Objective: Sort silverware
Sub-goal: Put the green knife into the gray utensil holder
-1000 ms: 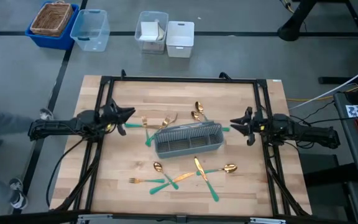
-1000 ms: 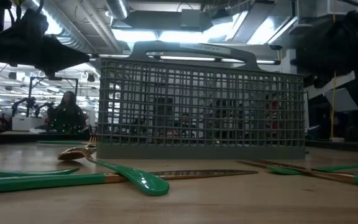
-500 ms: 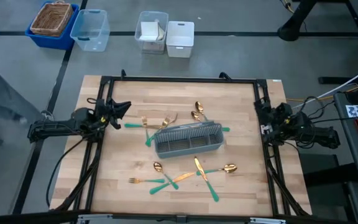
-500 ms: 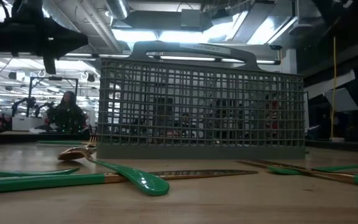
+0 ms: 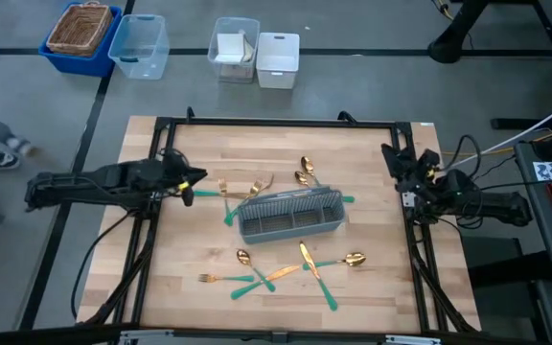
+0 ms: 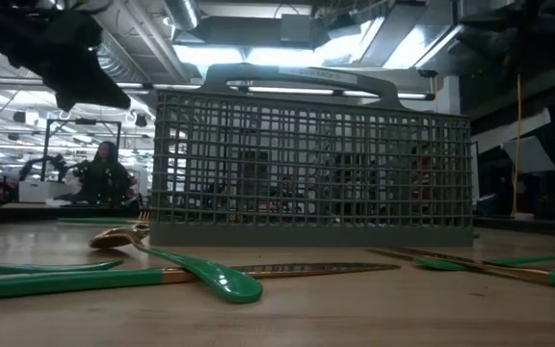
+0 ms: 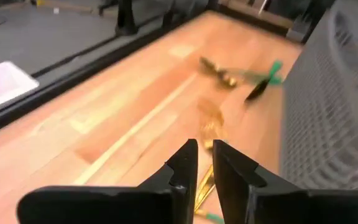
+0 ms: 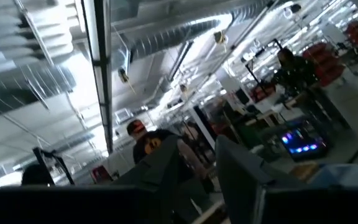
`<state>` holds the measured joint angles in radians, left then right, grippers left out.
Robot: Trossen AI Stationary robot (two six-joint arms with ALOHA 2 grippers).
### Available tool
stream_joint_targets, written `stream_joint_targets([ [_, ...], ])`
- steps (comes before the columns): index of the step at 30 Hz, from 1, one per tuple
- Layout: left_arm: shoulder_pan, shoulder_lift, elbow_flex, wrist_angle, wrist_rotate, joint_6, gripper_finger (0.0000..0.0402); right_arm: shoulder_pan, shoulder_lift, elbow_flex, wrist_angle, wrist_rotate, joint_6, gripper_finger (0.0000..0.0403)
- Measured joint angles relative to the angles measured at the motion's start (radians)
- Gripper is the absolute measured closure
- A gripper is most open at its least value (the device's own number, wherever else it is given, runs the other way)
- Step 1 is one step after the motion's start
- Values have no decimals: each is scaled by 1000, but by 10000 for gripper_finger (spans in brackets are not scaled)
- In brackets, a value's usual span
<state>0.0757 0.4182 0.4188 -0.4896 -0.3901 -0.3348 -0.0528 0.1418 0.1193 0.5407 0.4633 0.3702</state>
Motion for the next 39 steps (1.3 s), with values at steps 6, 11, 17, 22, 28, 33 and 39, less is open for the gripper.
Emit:
stream_joint_targets([
  [6, 0, 231, 38, 0, 6, 10, 359, 0, 124, 164, -233, -2, -1, 292],
  [11, 13, 378, 54, 4, 10, 28, 359, 0, 219, 320, -466, -3, -11, 292],
  [17, 25, 466, 56, 2, 10, 131, 359, 0, 290, 428, -542, -34, -67, 292],
  [22, 23, 523, 56, 2, 10, 193, 359, 0, 314, 446, -544, -92, -138, 292],
  [28, 24, 625, 56, 3, 96, 101, 326, 0, 315, 446, -544, -100, -140, 292],
  [33, 23, 713, 56, 16, 140, 101, 269, 0, 315, 446, -544, -101, -140, 292],
  [39, 24, 775, 56, 76, 140, 165, 246, 0, 315, 446, -544, -101, -140, 292],
])
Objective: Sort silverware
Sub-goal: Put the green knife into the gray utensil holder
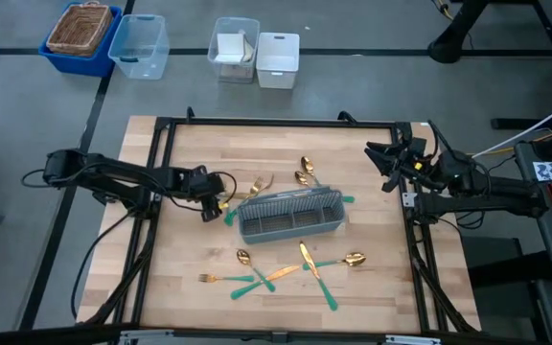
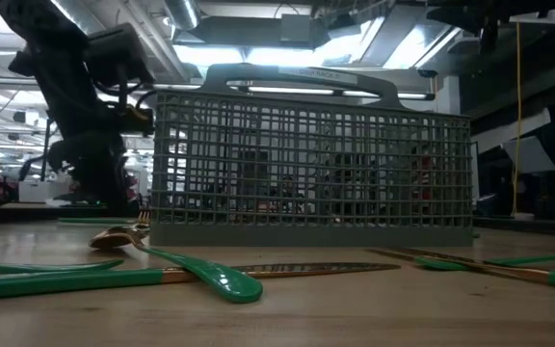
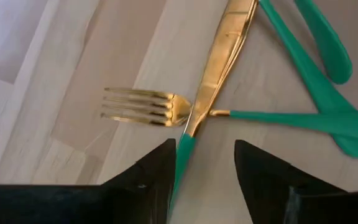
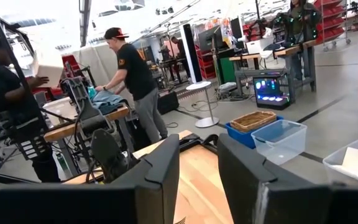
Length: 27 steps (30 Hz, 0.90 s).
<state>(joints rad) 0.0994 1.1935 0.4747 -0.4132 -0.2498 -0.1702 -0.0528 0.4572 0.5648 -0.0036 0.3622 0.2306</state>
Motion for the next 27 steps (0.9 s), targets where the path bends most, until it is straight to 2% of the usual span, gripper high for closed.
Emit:
stream_joint_targets([
  [17, 94, 127, 1, 79, 27, 21, 261, 0, 0, 0, -5, -1, 0, 292],
  [21, 116, 127, -6, 87, 90, 43, 286, 0, 0, 0, -7, -1, 0, 292],
  [27, 120, 127, -7, 85, 119, 58, 356, 0, 0, 0, -9, -1, 0, 292],
])
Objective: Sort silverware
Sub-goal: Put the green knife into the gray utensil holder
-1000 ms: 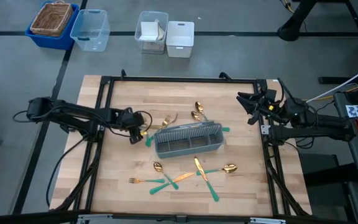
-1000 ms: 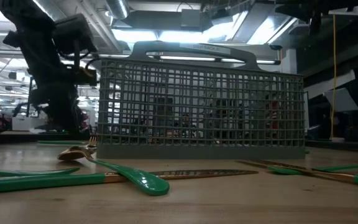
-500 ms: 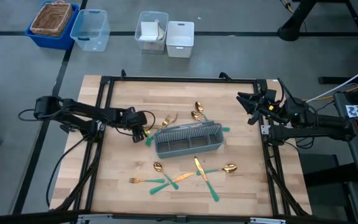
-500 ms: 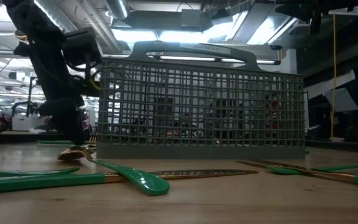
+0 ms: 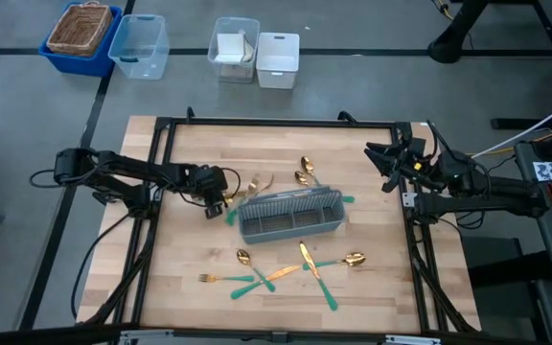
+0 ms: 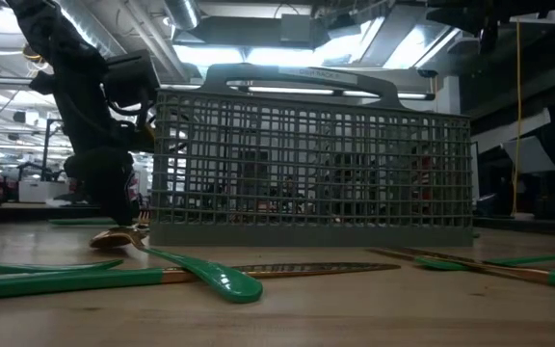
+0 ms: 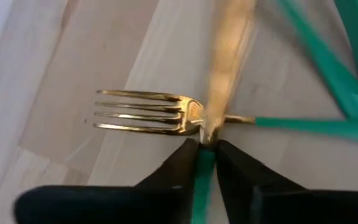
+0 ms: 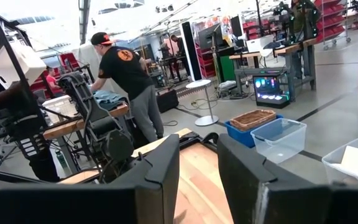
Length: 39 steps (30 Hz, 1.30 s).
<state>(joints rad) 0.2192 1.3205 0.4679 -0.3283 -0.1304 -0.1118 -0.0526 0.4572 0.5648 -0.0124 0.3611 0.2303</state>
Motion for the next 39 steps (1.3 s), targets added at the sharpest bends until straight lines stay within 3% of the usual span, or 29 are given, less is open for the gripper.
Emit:
stream_joint_targets([
  [4, 0, 0, 0, 0, 0, 13, 385, 0, 0, 0, -10, 0, 0, 292],
  [12, 0, -8, -2, -1, 0, 11, 368, 0, 0, 0, -15, 0, 0, 292],
  [22, 0, -88, -6, -21, 24, -17, 377, 0, 0, 0, -14, 0, 0, 292],
  [39, 0, -111, -1, -201, 12, -21, 371, 0, 0, 0, -13, 0, 0, 292],
])
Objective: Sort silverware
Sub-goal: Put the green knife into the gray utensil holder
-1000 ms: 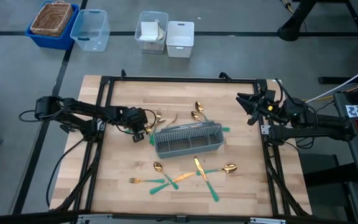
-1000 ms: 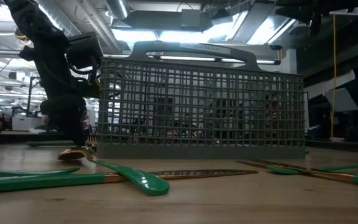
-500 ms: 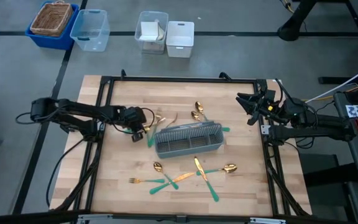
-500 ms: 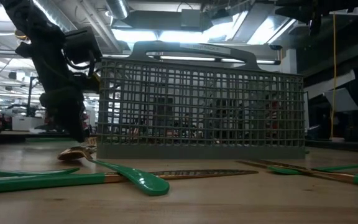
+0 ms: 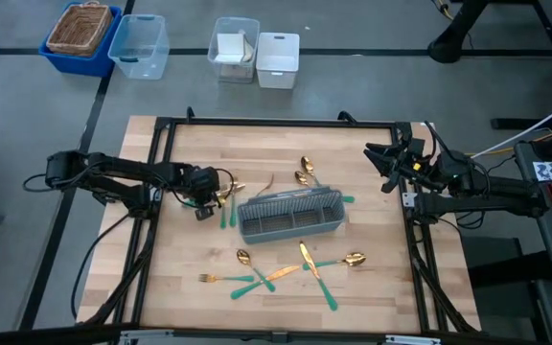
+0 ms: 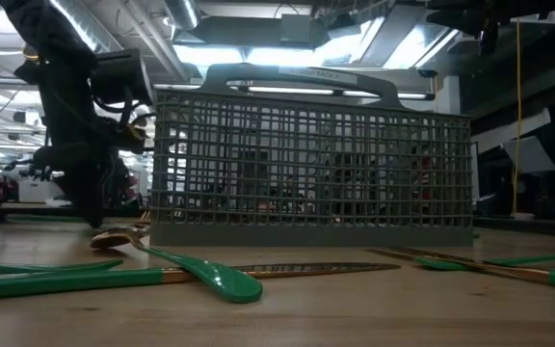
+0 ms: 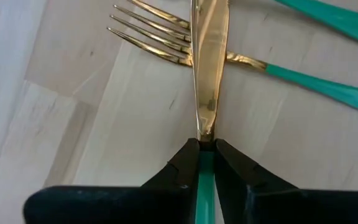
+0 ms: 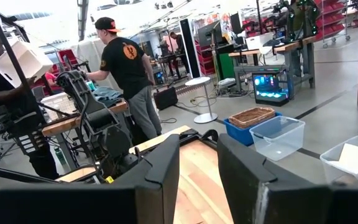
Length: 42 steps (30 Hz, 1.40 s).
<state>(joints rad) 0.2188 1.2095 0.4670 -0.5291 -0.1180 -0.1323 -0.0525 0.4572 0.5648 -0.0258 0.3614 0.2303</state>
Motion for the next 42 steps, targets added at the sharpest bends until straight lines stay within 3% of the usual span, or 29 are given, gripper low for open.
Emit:
stream_joint_targets([
  [25, 0, -1, 149, -147, 15, -16, 373, 0, 0, 0, 0, -15, 8, 292],
  [42, -8, -1, 165, -212, 212, -73, 372, 0, 0, 0, 0, -42, 9, 292],
])
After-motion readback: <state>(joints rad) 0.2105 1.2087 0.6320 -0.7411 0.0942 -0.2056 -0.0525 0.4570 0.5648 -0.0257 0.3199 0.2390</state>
